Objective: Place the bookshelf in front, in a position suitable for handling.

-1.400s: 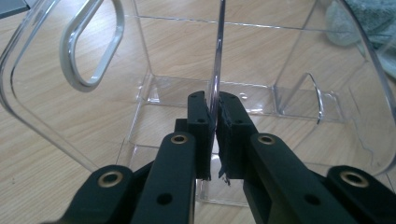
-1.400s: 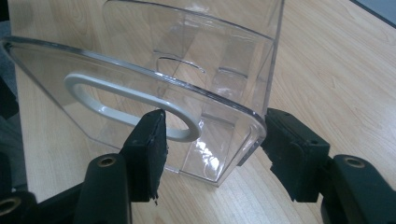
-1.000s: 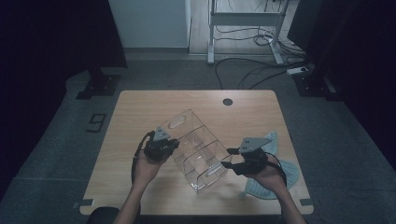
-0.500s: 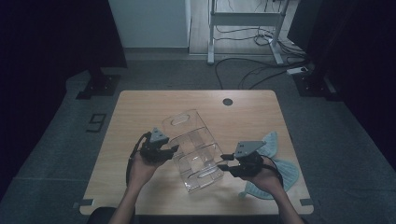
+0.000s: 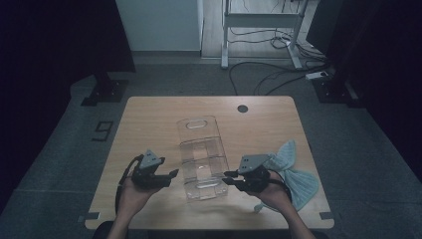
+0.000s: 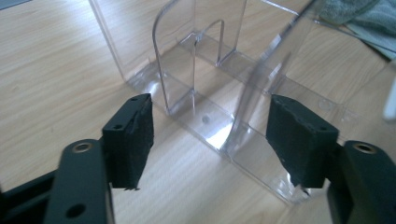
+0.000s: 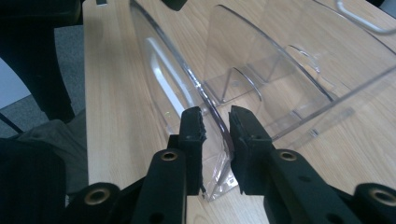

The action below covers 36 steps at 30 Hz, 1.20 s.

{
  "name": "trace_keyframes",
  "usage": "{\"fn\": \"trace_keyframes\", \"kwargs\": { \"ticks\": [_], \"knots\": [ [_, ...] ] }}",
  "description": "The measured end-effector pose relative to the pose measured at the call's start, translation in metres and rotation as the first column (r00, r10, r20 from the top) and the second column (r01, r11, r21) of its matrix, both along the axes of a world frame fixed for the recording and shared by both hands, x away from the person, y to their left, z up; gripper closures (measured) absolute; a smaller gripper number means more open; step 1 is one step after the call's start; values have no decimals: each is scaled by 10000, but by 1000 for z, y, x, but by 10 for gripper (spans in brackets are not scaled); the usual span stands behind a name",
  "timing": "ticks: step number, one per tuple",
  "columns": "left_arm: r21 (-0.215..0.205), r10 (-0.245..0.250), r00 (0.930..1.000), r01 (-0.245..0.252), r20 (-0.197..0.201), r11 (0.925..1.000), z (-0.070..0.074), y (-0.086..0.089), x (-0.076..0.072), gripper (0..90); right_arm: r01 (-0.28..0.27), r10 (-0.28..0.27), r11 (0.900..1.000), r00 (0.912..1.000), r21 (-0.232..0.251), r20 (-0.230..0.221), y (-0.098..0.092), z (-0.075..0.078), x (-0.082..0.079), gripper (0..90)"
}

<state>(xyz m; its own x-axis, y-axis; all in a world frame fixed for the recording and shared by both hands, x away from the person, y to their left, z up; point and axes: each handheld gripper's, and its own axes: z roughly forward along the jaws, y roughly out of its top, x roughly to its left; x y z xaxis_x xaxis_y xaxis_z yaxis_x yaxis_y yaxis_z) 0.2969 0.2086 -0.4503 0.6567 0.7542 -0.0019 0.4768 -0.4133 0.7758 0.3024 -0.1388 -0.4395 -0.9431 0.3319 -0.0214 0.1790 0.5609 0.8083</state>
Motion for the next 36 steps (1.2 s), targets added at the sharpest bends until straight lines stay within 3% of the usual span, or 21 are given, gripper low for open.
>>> {"fn": "trace_keyframes", "kwargs": {
  "ticks": [7, 24, 36],
  "knots": [
    [-209, 14, 10000, -14, 1, 9998, -1, 11, -5, 285, -8, 8, 10000, 10000, 75, -3, 8, -1, -1, 792],
    [-317, -98, 10000, 98, 5, 9994, -3, 8, -4, 287, 444, -442, 9988, 9990, 204, -118, 14, -2, 0, 858],
    [-353, -580, 9979, 591, 301, 9976, 3, -20, 0, 282, 721, -716, 9971, 9972, 226, -227, 23, -2, -1, 864]
  ]
}}
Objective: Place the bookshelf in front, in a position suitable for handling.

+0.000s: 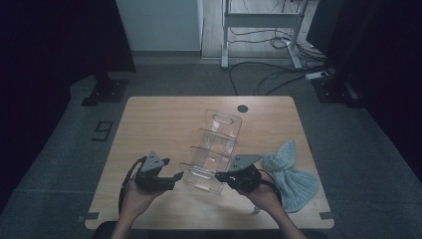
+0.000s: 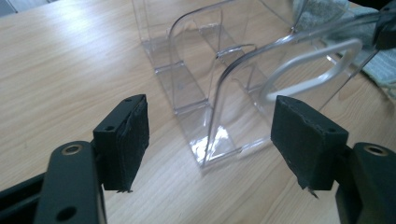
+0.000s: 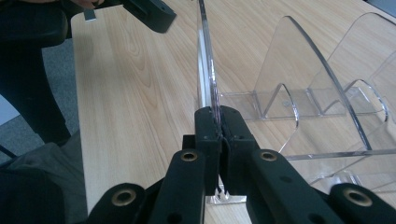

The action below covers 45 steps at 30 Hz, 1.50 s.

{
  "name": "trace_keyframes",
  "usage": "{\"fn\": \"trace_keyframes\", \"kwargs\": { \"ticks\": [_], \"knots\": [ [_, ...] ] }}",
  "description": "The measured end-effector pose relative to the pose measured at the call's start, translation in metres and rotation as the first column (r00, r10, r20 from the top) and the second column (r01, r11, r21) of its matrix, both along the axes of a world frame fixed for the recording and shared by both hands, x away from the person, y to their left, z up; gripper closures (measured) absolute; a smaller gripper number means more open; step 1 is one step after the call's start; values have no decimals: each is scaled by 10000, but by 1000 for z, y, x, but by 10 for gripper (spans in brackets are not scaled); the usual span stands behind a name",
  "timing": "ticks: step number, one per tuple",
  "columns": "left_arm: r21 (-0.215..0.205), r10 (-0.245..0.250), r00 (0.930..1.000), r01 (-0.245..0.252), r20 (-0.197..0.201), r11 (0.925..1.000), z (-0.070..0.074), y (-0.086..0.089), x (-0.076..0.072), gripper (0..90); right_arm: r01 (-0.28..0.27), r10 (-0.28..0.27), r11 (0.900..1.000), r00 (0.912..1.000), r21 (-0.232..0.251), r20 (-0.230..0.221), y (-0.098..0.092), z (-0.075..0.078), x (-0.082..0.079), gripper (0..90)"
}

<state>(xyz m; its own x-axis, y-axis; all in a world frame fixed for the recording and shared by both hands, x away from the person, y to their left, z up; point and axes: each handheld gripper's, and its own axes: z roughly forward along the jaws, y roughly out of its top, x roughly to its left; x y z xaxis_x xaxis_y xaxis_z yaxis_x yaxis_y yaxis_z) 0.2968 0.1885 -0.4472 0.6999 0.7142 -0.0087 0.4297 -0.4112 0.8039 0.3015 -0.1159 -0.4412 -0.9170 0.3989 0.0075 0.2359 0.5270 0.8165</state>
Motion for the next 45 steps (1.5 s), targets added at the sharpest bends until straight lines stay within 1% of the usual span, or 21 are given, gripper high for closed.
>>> {"fn": "trace_keyframes", "kwargs": {
  "ticks": [6, 11, 14, 15, 18, 19, 21, 22, 23, 25, 27, 28, 30, 31, 33, 35, 38, 40, 41, 43, 45],
  "knots": [
    [148, 61, 10000, -61, 11, 9999, -4, -11, 4, 269, -31, 31, 9999, 10000, -120, 20, 14, 1, -3, 864],
    [112, 441, 9990, -441, -13, 9990, -8, -11, 8, 275, -7, 6, 10000, 10000, -94, -63, 23, 1, -3, 854],
    [108, 536, 9986, -535, -10, 9985, -10, -12, 10, 280, -52, 51, 9999, 10000, -140, -58, 26, 1, -2, 845],
    [119, 628, 9980, -628, 5, 9980, -11, -14, 10, 288, -96, 95, 9997, 9999, -208, -48, 26, 2, -3, 813],
    [118, 708, 9975, -708, 10, 9974, -13, -17, 12, 291, -177, 175, 9997, 9998, -170, -110, 22, 5, -2, 714],
    [143, 696, 9976, -696, -1, 9975, -13, -18, 13, 296, -148, 146, 9998, 9998, -132, -99, 21, 7, -1, 700],
    [231, 739, 9973, -740, 54, 9970, -14, -20, 13, 305, -50, 50, 9999, 10000, -94, -5, 15, 11, 0, 687],
    [228, 747, 9972, -748, 61, 9969, -15, -20, 13, 311, 3, -3, 10000, 10000, 27, -41, 11, 14, 1, 664],
    [197, 752, 9971, -754, 62, 9970, -15, -21, 13, 320, -46, 48, 9998, 9999, 208, -93, 8, 16, 2, 674],
    [184, 745, 9972, -746, 77, 9970, -16, -21, 13, 332, 175, -177, 9995, 9998, 250, 106, 3, 21, 5, 664],
    [148, 772, 9970, -773, 85, 9969, -16, -21, 13, 348, 294, -299, 9987, 9995, 407, 124, -2, 24, 10, 664],
    [129, 773, 9970, -775, 96, 9969, -16, -22, 13, 357, 447, -451, 9985, 9989, 307, 146, -4, 25, 14, 663],
    [94, 780, 9969, -781, 107, 9969, -16, -22, 14, 375, 841, -834, 9963, 9958, -192, 369, -4, 25, 20, 659],
    [59, 771, 9970, -771, 103, 9970, -16, -22, 14, 379, 939, -925, 9950, 9949, -333, 402, -3, 23, 24, 660],
    [62, 764, 9970, -765, 110, 9971, -16, -22, 13, 389, 1114, -1103, 9928, 9936, -448, 258, -1, 19, 32, 660],
    [91, 802, 9966, -804, 160, 9967, -16, -23, 13, 406, 1354, -1341, 9885, 9907, -667, 232, 2, 14, 40, 651],
    [110, 845, 9962, -847, 186, 9963, -16, -22, 14, 414, 1590, -1599, 9842, 9871, -778, -66, 5, 7, 50, 653],
    [71, 904, 9957, -905, 189, 9959, -16, -21, 14, 415, 1463, -1488, 9874, 9881, -601, -393, 7, 4, 54, 698],
    [125, 949, 9953, -951, 208, 9954, -16, -21, 14, 419, 1441, -1472, 9877, 9878, -610, -499, 9, 3, 54, 697],
    [321, 1153, 9928, -1163, 316, 9927, -16, -19, 15, 421, 1389, -1423, 9875, 9889, -747, -418, 13, 3, 52, 705],
    [308, 1225, 9921, -1233, 270, 9919, -17, -16, 16, 421, 1215, -1253, 9902, 9907, -693, -535, 16, 4, 50, 701]
  ]
}}
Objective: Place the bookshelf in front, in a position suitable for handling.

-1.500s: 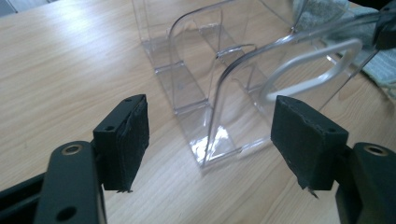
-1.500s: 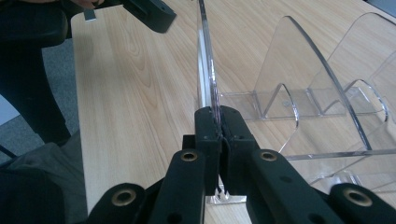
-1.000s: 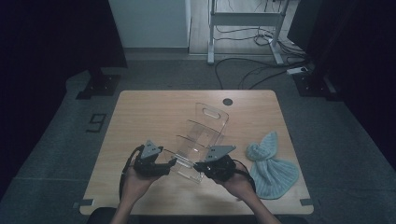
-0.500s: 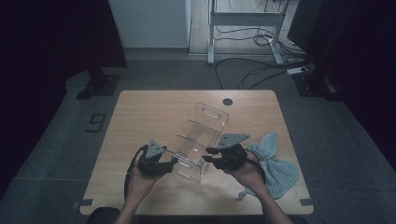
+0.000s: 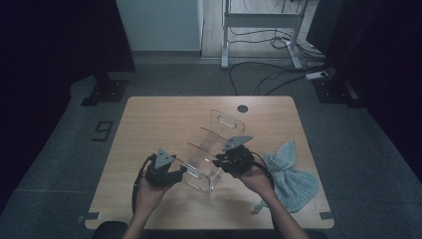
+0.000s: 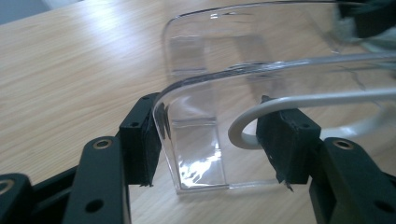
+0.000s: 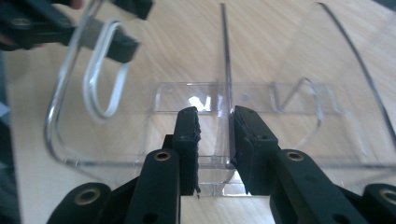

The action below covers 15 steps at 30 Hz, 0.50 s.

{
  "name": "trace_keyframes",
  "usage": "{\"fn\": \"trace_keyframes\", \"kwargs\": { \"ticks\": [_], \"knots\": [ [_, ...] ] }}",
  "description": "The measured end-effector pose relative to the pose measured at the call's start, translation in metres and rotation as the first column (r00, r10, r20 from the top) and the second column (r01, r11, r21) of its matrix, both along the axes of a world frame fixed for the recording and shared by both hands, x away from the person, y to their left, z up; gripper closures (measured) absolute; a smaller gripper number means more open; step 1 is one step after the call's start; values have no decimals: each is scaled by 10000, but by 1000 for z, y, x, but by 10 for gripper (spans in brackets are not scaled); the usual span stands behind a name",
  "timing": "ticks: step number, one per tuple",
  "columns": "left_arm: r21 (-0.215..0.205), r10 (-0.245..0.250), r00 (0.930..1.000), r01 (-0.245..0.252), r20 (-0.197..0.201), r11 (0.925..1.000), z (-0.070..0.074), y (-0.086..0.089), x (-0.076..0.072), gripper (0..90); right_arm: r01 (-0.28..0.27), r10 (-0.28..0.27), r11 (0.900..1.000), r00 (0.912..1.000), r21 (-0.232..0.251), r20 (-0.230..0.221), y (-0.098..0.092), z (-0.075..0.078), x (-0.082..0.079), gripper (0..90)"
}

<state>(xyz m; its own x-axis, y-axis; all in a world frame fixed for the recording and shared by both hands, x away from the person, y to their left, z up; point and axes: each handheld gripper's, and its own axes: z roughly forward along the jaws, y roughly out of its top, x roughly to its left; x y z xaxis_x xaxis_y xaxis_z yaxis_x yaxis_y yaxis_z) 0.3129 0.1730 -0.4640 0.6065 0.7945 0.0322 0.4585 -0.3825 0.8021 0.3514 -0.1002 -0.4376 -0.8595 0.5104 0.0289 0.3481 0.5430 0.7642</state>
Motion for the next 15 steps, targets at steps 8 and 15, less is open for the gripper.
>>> {"fn": "trace_keyframes", "kwargs": {
  "ticks": [8, 15],
  "knots": [
    [-59, -69, 10000, 69, -7, 10000, 0, 1, 1, 426, 181, -179, 9998, 9987, -37, 483, -20, 16, -12, 439],
    [-82, -106, 9999, 106, -5, 9999, -1, 2, 1, 427, 1544, -1513, 9869, 9864, -461, 639, -82, 20, -21, 323]
  ]
}}
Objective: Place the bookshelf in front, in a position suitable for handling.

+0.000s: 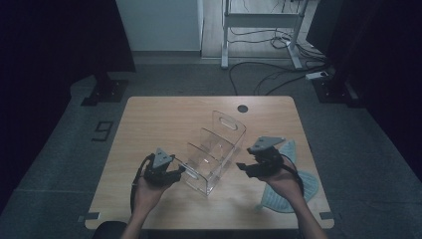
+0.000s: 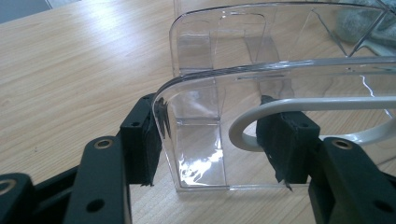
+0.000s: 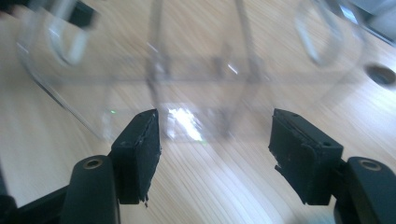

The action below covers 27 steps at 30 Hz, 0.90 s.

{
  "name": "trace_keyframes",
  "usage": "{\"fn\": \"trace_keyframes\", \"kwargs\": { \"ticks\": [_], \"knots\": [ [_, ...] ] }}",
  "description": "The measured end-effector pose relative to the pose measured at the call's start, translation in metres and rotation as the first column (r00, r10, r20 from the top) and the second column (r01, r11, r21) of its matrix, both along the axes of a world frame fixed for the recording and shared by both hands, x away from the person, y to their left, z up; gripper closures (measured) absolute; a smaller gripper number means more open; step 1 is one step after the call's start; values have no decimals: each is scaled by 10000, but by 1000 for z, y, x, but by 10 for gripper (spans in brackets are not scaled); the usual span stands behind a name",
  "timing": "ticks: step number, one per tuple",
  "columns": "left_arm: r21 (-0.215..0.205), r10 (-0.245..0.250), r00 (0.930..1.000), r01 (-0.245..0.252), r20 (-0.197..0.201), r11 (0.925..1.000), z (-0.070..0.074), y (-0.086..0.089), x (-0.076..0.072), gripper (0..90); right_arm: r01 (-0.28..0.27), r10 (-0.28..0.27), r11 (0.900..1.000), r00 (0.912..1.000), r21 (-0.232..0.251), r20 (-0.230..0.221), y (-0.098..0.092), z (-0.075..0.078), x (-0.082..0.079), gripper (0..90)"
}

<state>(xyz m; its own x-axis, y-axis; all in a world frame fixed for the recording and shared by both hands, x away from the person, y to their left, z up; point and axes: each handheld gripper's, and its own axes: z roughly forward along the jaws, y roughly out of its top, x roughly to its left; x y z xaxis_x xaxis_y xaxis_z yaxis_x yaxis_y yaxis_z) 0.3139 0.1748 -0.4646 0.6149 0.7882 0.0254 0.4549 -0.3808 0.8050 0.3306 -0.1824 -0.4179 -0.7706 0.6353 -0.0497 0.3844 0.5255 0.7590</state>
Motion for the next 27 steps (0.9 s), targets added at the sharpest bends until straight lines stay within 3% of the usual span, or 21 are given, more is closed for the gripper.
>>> {"fn": "trace_keyframes", "kwargs": {
  "ticks": [4, 7, 14, 16, 22, 27],
  "knots": [
    [-33, -20, 10000, 20, -10, 10000, 0, 0, 0, 427, 774, -777, 9968, 9969, -224, -154, -38, -13, -8, 300],
    [-48, -18, 10000, 18, -7, 10000, 0, 0, 0, 427, 1423, -1437, 9891, 9889, -382, -374, -64, -25, -17, 277],
    [-65, -46, 10000, 46, -17, 10000, 0, 1, 1, 427, 2597, -2700, 9596, 9583, -1082, -939, -112, -57, -40, 232],
    [-79, -47, 10000, 47, -30, 10000, 0, 1, 1, 427, 2750, -2889, 9538, 9501, -1206, -1181, -122, -66, -47, 238],
    [-84, -51, 10000, 51, -35, 10000, 0, 1, 1, 427, 2438, -2787, 9508, 9425, -1910, -1844, -134, -86, -62, 315],
    [-81, -54, 10000, 54, -36, 10000, 0, 1, 1, 427, 2290, -2801, 9492, 9273, -2157, -2483, -140, -100, -67, 424]
  ]
}}
